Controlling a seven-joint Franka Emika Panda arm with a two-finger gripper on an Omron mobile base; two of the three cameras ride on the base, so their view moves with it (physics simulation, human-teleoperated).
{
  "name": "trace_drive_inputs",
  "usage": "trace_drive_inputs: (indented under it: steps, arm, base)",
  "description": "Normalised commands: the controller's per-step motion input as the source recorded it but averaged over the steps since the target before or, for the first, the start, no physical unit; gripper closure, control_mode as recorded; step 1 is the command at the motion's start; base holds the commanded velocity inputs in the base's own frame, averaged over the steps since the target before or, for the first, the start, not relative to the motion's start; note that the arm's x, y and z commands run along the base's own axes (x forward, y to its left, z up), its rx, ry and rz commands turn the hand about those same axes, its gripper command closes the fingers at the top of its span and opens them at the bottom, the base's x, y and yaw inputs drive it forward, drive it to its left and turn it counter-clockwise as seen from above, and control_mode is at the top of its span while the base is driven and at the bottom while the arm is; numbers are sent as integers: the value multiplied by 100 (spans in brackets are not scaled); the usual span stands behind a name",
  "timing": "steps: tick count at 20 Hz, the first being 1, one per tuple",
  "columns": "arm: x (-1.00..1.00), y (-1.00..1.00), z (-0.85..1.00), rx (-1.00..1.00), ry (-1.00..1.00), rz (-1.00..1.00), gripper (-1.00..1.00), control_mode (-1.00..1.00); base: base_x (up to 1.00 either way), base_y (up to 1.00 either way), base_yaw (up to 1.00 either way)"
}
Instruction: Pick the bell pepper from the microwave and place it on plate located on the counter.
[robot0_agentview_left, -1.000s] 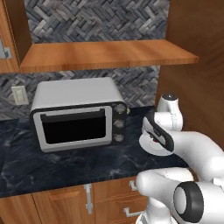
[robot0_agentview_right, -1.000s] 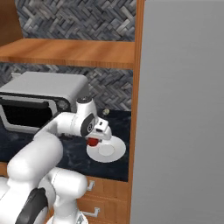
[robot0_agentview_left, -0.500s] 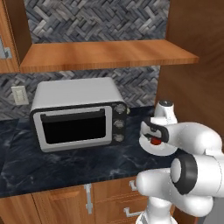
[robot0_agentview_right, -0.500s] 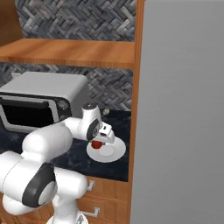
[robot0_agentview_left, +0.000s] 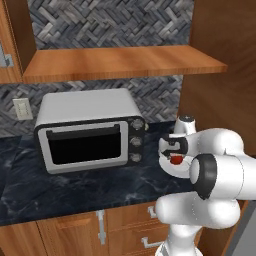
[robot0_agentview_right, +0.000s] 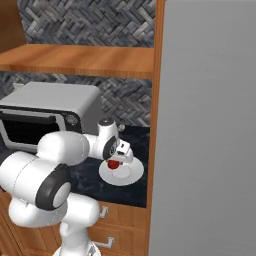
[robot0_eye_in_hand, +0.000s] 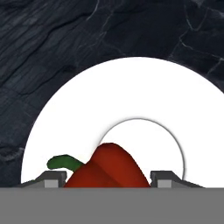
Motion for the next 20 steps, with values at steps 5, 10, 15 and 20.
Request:
trace_drive_inputs:
  steps: [5, 10, 15, 20]
  arm:
    - [0, 0, 0, 0, 1, 0, -100, -100]
    - [0, 0, 0, 0, 0, 0, -100, -100]
    - [-15, 0, 8, 0, -3, -1, -100, -100]
    - [-43, 9, 46, 0, -11, -2, -100, -100]
  base:
    - [0, 0, 0]
    - [0, 0, 0]
    - [0, 0, 0]
    - [0, 0, 0]
